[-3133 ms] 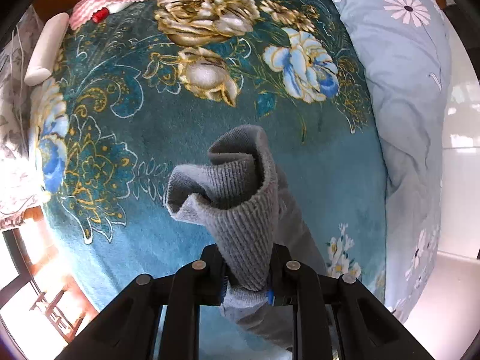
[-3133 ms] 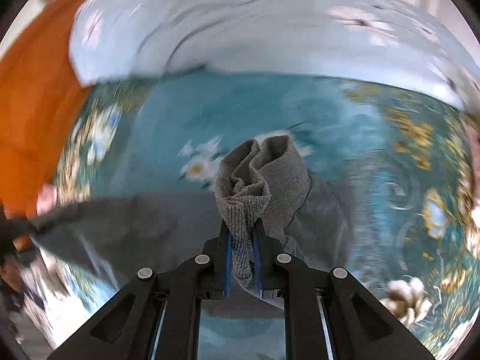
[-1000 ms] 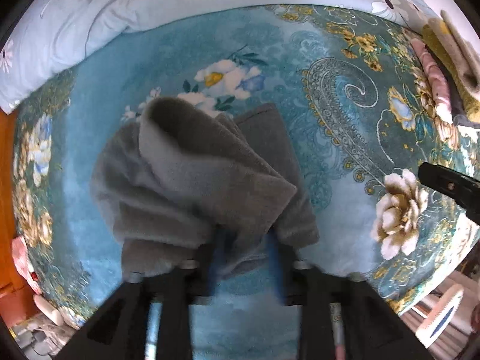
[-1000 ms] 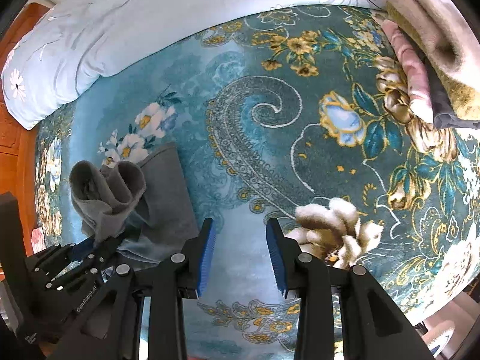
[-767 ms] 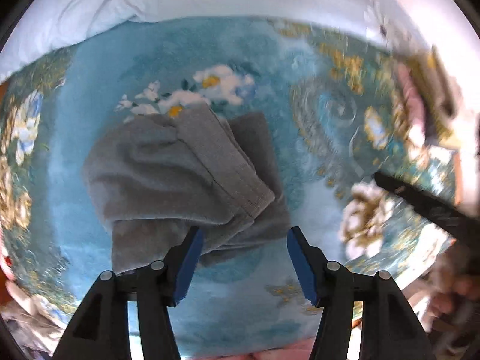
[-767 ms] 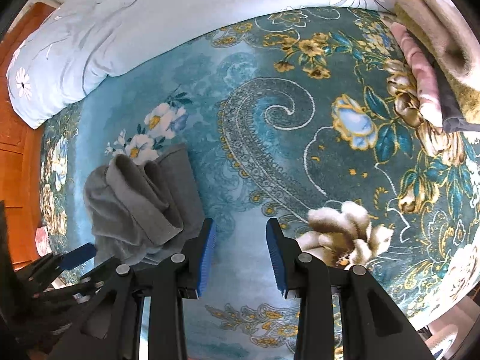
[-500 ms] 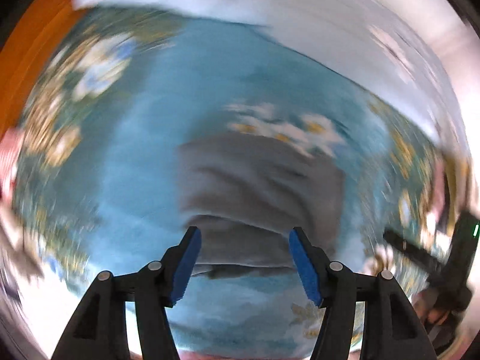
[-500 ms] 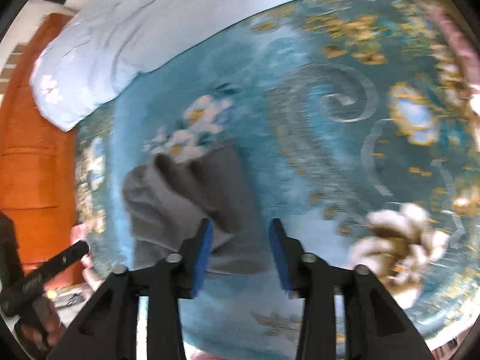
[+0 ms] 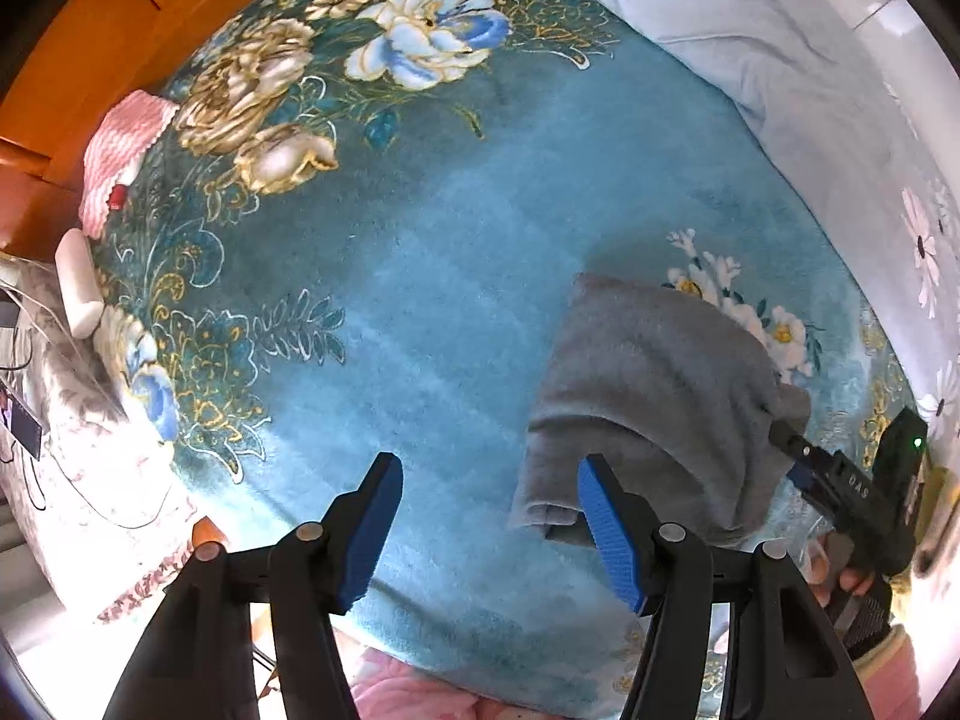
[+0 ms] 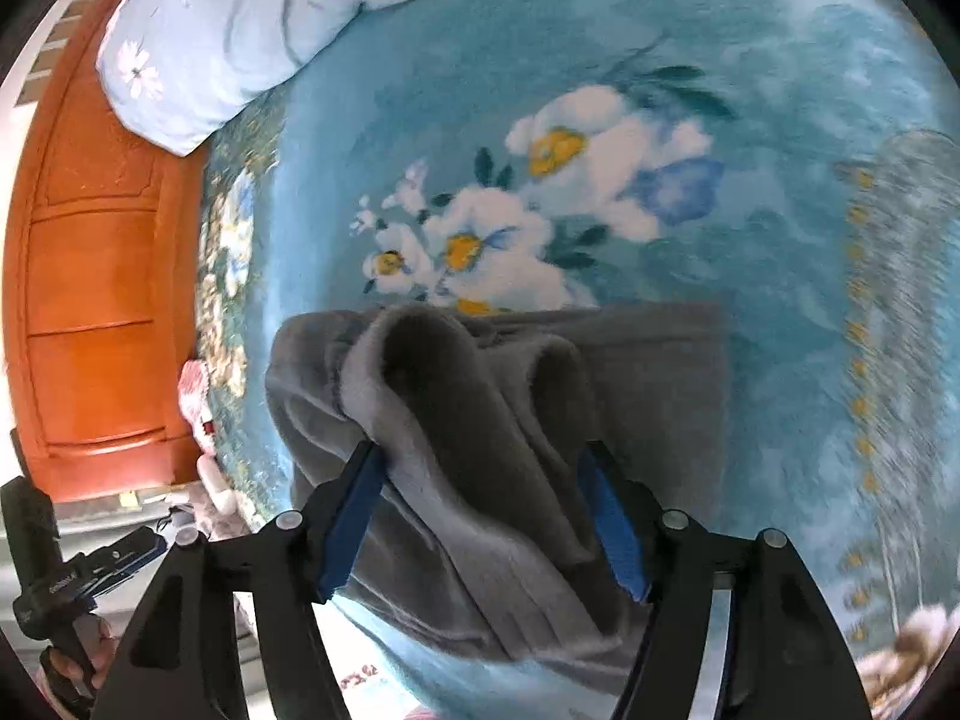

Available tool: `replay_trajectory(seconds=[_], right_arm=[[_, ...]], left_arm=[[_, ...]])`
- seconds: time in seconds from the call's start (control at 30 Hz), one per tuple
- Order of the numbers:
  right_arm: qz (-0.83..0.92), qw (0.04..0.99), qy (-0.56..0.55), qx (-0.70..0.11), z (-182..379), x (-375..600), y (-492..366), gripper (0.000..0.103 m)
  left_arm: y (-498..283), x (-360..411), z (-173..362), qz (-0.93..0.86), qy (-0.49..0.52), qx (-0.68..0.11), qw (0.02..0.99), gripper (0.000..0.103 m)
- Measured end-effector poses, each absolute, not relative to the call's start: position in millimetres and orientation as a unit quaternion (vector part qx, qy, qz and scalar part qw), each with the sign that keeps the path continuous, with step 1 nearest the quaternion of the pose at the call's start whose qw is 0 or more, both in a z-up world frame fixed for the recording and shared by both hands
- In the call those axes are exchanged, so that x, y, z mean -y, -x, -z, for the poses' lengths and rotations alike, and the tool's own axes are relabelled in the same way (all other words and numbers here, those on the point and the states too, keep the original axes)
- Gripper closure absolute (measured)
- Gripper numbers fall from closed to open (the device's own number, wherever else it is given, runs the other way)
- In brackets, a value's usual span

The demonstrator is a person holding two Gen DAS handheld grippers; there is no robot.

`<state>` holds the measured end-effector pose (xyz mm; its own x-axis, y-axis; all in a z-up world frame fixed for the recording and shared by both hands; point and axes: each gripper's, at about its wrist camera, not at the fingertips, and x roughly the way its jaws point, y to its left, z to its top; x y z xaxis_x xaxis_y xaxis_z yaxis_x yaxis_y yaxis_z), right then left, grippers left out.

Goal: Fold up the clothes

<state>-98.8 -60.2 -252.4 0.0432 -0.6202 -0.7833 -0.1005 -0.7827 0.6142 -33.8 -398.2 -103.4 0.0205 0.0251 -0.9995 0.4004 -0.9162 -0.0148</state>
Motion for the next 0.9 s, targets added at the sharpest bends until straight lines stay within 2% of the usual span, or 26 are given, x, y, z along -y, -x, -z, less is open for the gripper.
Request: replay_trajectory(seconds=[0.07, 0.1, 0.13, 0.23, 0.27, 0.4, 0.53, 0.8, 0.9], right_arm=[[0.644, 0.204, -0.691, 0.256, 252, 63, 101, 0.035], [0.646, 0.205, -0.69, 0.254, 252, 64, 102, 0.041], [0.645, 0.203, -0.691, 0.255, 251, 64, 102, 0.055], [0.64, 0.197, -0.694, 0.265, 251, 62, 100, 0.086], [0.64, 0.201, -0.691, 0.269, 248, 61, 98, 0.089], [0.639, 0.227, -0.664, 0.316, 222, 49, 86, 0.092], [0.643, 0.213, -0.634, 0.373, 202, 20, 66, 0.092], [0.615, 0.107, -0.699, 0.349, 269, -4, 55, 0.091], [0.614, 0.094, -0.711, 0.329, 273, 4, 58, 0.091]], left_arm=[[35, 397, 106, 0.681, -0.704, -0.149, 0.138, 0.038], [35, 396, 108, 0.679, -0.705, -0.149, 0.138, 0.038], [36, 395, 109, 0.678, -0.706, -0.15, 0.138, 0.038], [38, 390, 112, 0.676, -0.708, -0.153, 0.133, 0.038], [40, 388, 113, 0.675, -0.71, -0.153, 0.129, 0.038], [43, 378, 117, 0.675, -0.713, -0.15, 0.117, 0.038], [42, 370, 122, 0.672, -0.718, -0.148, 0.105, 0.038], [31, 355, 156, 0.639, -0.751, -0.133, 0.099, 0.038], [28, 349, 169, 0.628, -0.761, -0.13, 0.095, 0.038]])
